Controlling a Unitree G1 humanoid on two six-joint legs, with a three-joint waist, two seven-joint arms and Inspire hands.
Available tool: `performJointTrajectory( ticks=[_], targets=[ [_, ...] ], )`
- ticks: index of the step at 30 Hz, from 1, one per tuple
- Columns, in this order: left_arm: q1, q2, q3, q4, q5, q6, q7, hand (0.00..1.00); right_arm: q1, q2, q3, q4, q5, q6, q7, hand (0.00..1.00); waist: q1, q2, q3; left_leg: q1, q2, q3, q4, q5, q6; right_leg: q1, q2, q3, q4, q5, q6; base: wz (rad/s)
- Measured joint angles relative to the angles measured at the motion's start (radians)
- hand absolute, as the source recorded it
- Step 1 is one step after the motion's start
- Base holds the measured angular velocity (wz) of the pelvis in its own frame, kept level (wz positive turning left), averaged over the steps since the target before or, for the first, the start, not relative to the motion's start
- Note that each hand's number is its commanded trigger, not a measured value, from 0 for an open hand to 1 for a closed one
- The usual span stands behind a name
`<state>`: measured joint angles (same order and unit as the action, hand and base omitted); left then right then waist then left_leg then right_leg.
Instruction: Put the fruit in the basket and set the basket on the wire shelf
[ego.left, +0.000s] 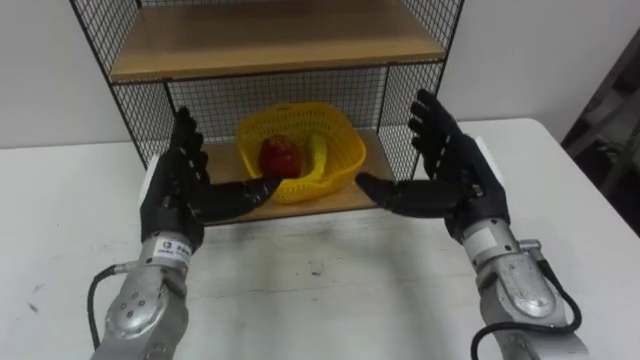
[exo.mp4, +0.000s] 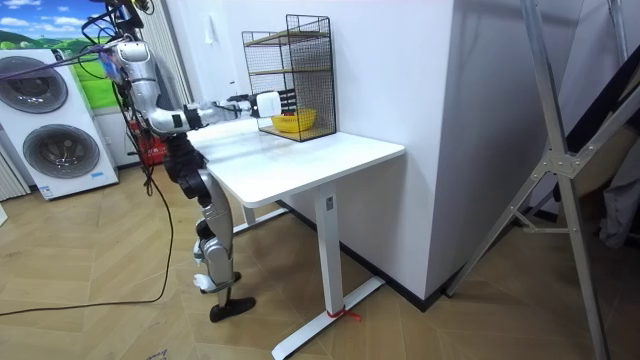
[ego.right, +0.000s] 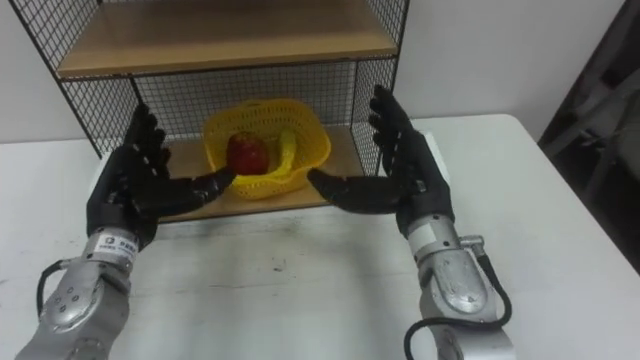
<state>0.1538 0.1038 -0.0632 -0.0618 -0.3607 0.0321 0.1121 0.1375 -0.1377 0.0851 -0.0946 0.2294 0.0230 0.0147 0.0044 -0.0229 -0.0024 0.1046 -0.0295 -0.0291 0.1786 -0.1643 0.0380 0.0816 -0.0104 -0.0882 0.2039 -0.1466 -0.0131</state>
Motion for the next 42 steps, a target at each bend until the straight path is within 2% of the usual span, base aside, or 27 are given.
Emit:
performJointTrajectory(
  ticks=[2, 3, 5, 9, 12, 15, 18, 21, 22, 24, 26, 27, 28, 29, 30, 31, 32, 33, 35, 36, 37, 39, 40, 41, 42],
  targets=[
    [0.064, 0.000, 0.000, -0.006, 0.002, -0.027, -0.007, 0.00, 0.060, -0.001, -0.004, -0.017, -0.006, -0.001, 0.014, 0.00, -0.001, -0.008, -0.0057, -0.010, 0.000, 0.002, 0.001, -0.001, 0.000, -0.010, 0.001, 0.005, 0.000, 0.000, 0.000, 0.00],
    [0.100, 0.000, 0.000, -0.027, -0.001, -0.037, -0.007, 0.00, 0.095, -0.001, -0.011, -0.044, -0.005, -0.005, 0.022, 0.00, -0.001, -0.010, -0.0056, -0.015, -0.001, 0.001, 0.001, -0.001, 0.000, -0.013, 0.001, 0.005, -0.001, 0.001, -0.002, 0.00],
    [0.133, 0.000, -0.002, -0.047, 0.000, -0.057, -0.007, 0.00, 0.143, -0.002, -0.016, -0.076, -0.004, -0.024, 0.024, 0.00, 0.000, -0.009, -0.0037, -0.022, -0.001, 0.001, 0.002, 0.000, 0.000, -0.016, 0.002, 0.004, -0.002, 0.005, -0.002, 0.00],
    [0.165, 0.001, -0.003, -0.048, 0.004, -0.122, -0.006, 0.00, 0.193, -0.005, -0.021, -0.084, -0.008, -0.083, 0.029, 0.00, -0.002, -0.001, 0.0010, -0.022, -0.001, -0.002, 0.002, 0.000, 0.000, -0.015, 0.003, 0.004, -0.005, 0.005, -0.002, 0.00],
    [0.183, 0.001, 0.011, -0.050, 0.046, -0.195, 0.017, 0.00, 0.219, -0.005, -0.039, -0.084, -0.026, -0.137, 0.020, 0.00, 0.003, 0.005, 0.0039, -0.023, 0.000, -0.001, 0.001, -0.001, -0.001, -0.015, 0.007, 0.006, -0.018, 0.005, 0.000, -0.02],
    [0.209, 0.001, 0.026, -0.077, 0.083, -0.211, 0.040, 0.00, 0.243, -0.005, -0.069, -0.100, -0.040, -0.175, 0.001, 0.00, 0.007, 0.010, 0.0070, -0.026, 0.001, -0.001, 0.001, -0.002, -0.002, -0.019, 0.008, 0.005, -0.018, 0.008, -0.004, -0.02],
    [0.247, -0.001, 0.056, -0.127, 0.174, -0.260, 0.110, 0.00, 0.287, -0.005, -0.120, -0.150, -0.055, -0.231, -0.069, 0.00, 0.010, 0.013, 0.0056, -0.034, 0.001, -0.003, 0.004, -0.003, -0.004, -0.029, 0.010, 0.005, -0.018, 0.009, -0.005, -0.01],
    [0.252, -0.001, 0.094, -0.170, 0.248, -0.290, 0.186, 0.00, 0.294, -0.007, -0.173, -0.173, -0.084, -0.257, -0.136, 0.00, 0.011, 0.016, 0.0044, -0.038, 0.001, -0.003, 0.004, -0.003, -0.004, -0.031, 0.011, 0.005, -0.018, 0.009, -0.005, 0.00],
    [0.251, -0.001, 0.123, -0.199, 0.270, -0.317, 0.226, 0.00, 0.296, -0.010, -0.199, -0.189, -0.089, -0.267, -0.171, 0.00, 0.015, 0.018, 0.0046, -0.038, 0.002, -0.002, 0.003, -0.003, -0.004, -0.032, 0.011, 0.006, -0.018, 0.009, -0.005, 0.00],
    [0.249, -0.001, 0.189, -0.266, 0.308, -0.344, 0.297, 0.00, 0.298, -0.013, -0.243, -0.219, -0.136, -0.281, -0.234, 0.00, 0.024, 0.019, 0.0037, -0.042, 0.002, -0.002, 0.004, -0.003, -0.004, -0.037, 0.011, 0.007, -0.018, 0.009, -0.006, 0.00],
    [0.227, 0.005, 0.306, -0.316, 0.333, -0.404, 0.404, 0.00, 0.288, -0.024, -0.315, -0.260, -0.165, -0.298, -0.317, 0.00, 0.028, 0.023, 0.0019, -0.041, 0.002, -0.003, 0.004, -0.003, -0.004, -0.045, 0.011, 0.006, -0.016, 0.009, -0.006, 0.00],
    [0.221, 0.009, 0.331, -0.324, 0.331, -0.413, 0.432, 0.00, 0.282, -0.030, -0.333, -0.270, -0.164, -0.300, -0.340, 0.00, 0.030, 0.024, 0.0014, -0.041, 0.001, -0.004, 0.003, -0.003, -0.004, -0.045, 0.011, 0.006, -0.016, 0.009, -0.006, 0.03],
    [0.213, 0.024, 0.388, -0.335, 0.327, -0.428, 0.487, 0.00, 0.275, -0.051, -0.372, -0.284, -0.159, -0.311, -0.390, 0.00, 0.034, 0.026, 0.0003, -0.042, 0.001, -0.005, 0.002, -0.003, -0.004, -0.044, 0.011, 0.005, -0.016, 0.009, -0.006, 0.00],
    [0.209, 0.047, 0.452, -0.347, 0.301, -0.430, 0.529, 0.00, 0.268, -0.087, -0.419, -0.284, -0.154, -0.321, -0.442, 0.00, 0.035, 0.024, 0.0013, -0.042, 0.001, -0.005, 0.002, -0.003, -0.004, -0.045, 0.011, 0.005, -0.015, 0.009, -0.005, 0.00],
    [0.206, 0.064, 0.488, -0.352, 0.273, -0.433, 0.553, 0.00, 0.265, -0.108, -0.445, -0.285, -0.144, -0.324, -0.470, 0.00, 0.036, 0.027, 0.0002, -0.044, 0.001, -0.006, 0.002, -0.003, -0.004, -0.046, 0.011, 0.005, -0.015, 0.008, -0.005, 0.00],
    [0.197, 0.092, 0.557, -0.352, 0.208, -0.437, 0.600, 0.00, 0.263, -0.134, -0.504, -0.295, -0.106, -0.328, -0.528, 0.00, 0.046, 0.026, 0.0008, -0.044, 0.002, -0.005, 0.002, -0.003, -0.004, -0.047, 0.011, 0.005, -0.015, 0.004, 0.001, 0.00],
    [0.195, 0.114, 0.631, -0.351, 0.129, -0.440, 0.645, 0.00, 0.256, -0.148, -0.573, -0.295, -0.085, -0.332, -0.588, 0.00, 0.049, 0.020, 0.0060, -0.046, 0.002, -0.004, 0.002, -0.003, -0.004, -0.049, 0.011, 0.005, -0.015, 0.002, 0.002, 0.00],
    [0.194, 0.120, 0.665, -0.351, 0.090, -0.440, 0.666, 0.00, 0.251, -0.150, -0.611, -0.294, -0.078, -0.332, -0.618, 0.00, 0.047, 0.025, 0.0041, -0.047, 0.002, -0.005, 0.003, -0.003, -0.005, -0.051, 0.011, 0.005, -0.015, 0.002, 0.002, 0.00],
    [0.209, 0.122, 0.788, -0.350, 0.020, -0.439, 0.770, 0.00, 0.243, -0.150, -0.751, -0.255, -0.071, -0.338, -0.742, 0.00, 0.048, 0.021, 0.0022, -0.058, 0.002, -0.004, 0.008, -0.003, -0.005, -0.065, 0.010, 0.005, -0.010, 0.002, 0.000, 0.00],
    [0.215, 0.122, 0.813, -0.350, 0.015, -0.439, 0.792, 0.00, 0.243, -0.150, -0.783, -0.242, -0.067, -0.337, -0.771, 0.00, 0.048, 0.018, 0.0011, -0.059, 0.002, -0.004, 0.010, -0.003, -0.005, -0.067, 0.009, 0.004, -0.007, 0.000, 0.001, 0.00],
    [0.225, 0.123, 0.862, -0.349, 0.008, -0.439, 0.830, 0.00, 0.243, -0.151, -0.840, -0.218, -0.050, -0.337, -0.824, 0.00, 0.050, 0.013, 0.0040, -0.062, 0.000, -0.006, 0.011, -0.003, -0.004, -0.076, 0.007, 0.004, 0.005, -0.008, 0.002, 0.00],
    [0.229, 0.134, 0.934, -0.340, -0.001, -0.435, 0.883, 0.00, 0.250, -0.156, -0.912, -0.177, 0.014, -0.337, -0.896, 0.00, 0.050, 0.007, 0.0010, -0.072, -0.001, -0.007, 0.012, -0.004, -0.005, -0.087, 0.003, 0.003, 0.021, -0.017, 0.002, 0.03],
    [0.232, 0.164, 0.973, -0.309, -0.003, -0.432, 0.918, 0.00, 0.263, -0.164, -0.957, -0.149, 0.081, -0.336, -0.941, 0.00, 0.050, 0.001, -0.0003, -0.079, -0.001, -0.008, 0.015, -0.007, -0.006, -0.093, -0.001, 0.002, 0.028, -0.023, 0.003, 0.04],
    [0.236, 0.200, 1.010, -0.255, -0.027, -0.428, 0.948, 0.00, 0.269, -0.182, -0.993, -0.125, 0.158, -0.333, -0.980, 0.00, 0.051, 0.003, -0.0001, -0.082, -0.001, -0.009, 0.017, -0.008, -0.006, -0.100, -0.002, 0.002, 0.039, -0.027, 0.000, 0.04],
    [0.242, 0.222, 1.022, -0.223, -0.048, -0.423, 0.964, 0.00, 0.278, -0.195, -1.012, -0.101, 0.186, -0.332, -0.998, 0.00, 0.048, 0.005, -0.0004, -0.084, -0.001, -0.007, 0.022, -0.011, -0.006, -0.100, -0.004, 0.001, 0.039, -0.027, 0.000, 0.00]
  ],
)
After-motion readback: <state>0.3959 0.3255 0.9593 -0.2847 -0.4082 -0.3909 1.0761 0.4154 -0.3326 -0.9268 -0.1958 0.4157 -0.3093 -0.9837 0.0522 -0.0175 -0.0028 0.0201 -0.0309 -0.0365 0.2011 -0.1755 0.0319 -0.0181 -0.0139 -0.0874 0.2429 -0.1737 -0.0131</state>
